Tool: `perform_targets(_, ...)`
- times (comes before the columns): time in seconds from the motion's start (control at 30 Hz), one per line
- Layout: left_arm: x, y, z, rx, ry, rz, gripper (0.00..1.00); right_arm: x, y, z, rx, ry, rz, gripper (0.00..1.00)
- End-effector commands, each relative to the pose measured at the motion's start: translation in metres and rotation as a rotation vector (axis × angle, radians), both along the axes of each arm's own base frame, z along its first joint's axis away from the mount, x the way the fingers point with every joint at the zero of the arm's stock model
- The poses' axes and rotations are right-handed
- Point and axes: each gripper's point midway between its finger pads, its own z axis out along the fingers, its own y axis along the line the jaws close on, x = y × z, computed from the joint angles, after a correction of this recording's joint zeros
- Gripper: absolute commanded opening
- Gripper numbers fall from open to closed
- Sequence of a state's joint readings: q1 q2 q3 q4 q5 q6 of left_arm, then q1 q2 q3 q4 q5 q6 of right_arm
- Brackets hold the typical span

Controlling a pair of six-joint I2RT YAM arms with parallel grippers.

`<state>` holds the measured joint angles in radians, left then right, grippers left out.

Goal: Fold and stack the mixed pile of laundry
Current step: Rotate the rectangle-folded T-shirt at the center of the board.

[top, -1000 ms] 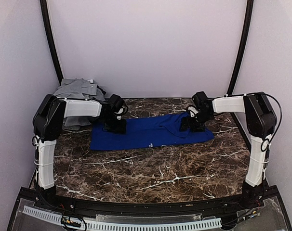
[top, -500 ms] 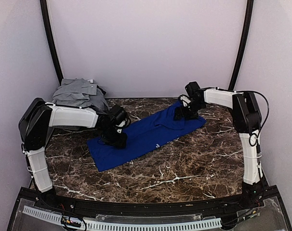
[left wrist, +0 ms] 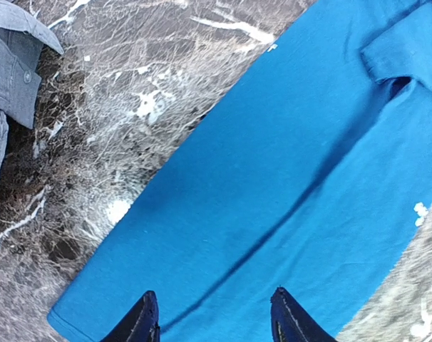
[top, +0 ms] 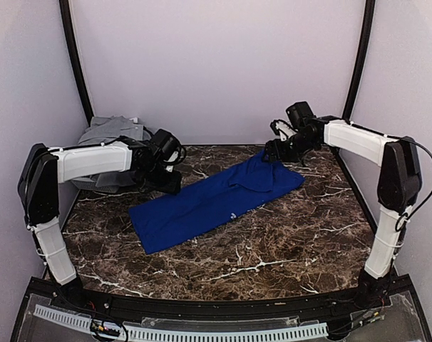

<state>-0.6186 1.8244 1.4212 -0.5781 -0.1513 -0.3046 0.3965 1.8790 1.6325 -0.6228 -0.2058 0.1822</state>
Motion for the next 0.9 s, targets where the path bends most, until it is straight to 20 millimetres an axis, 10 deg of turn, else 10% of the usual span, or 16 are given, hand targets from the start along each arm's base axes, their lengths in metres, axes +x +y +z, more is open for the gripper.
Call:
perform_targets(0.0,-0.006,0.022,-0.033,0.103,0.058,0.001,0.50,-0.023,0.040,-0.052,0.004,0.124,0.054,0.74)
perform_targets(0.43,-0.061,0.039,-0.091,0.184,0.213,-0.009,0.37,-0.010,0.057,-0.121,-0.066,0.220,0.057,0.68)
perform_targets(0.87,-0.188,-0.039,-0.103,0.143,0.376,-0.183,0.30,0.023,0.067,-0.120,-0.139,0.104,0.173,0.67)
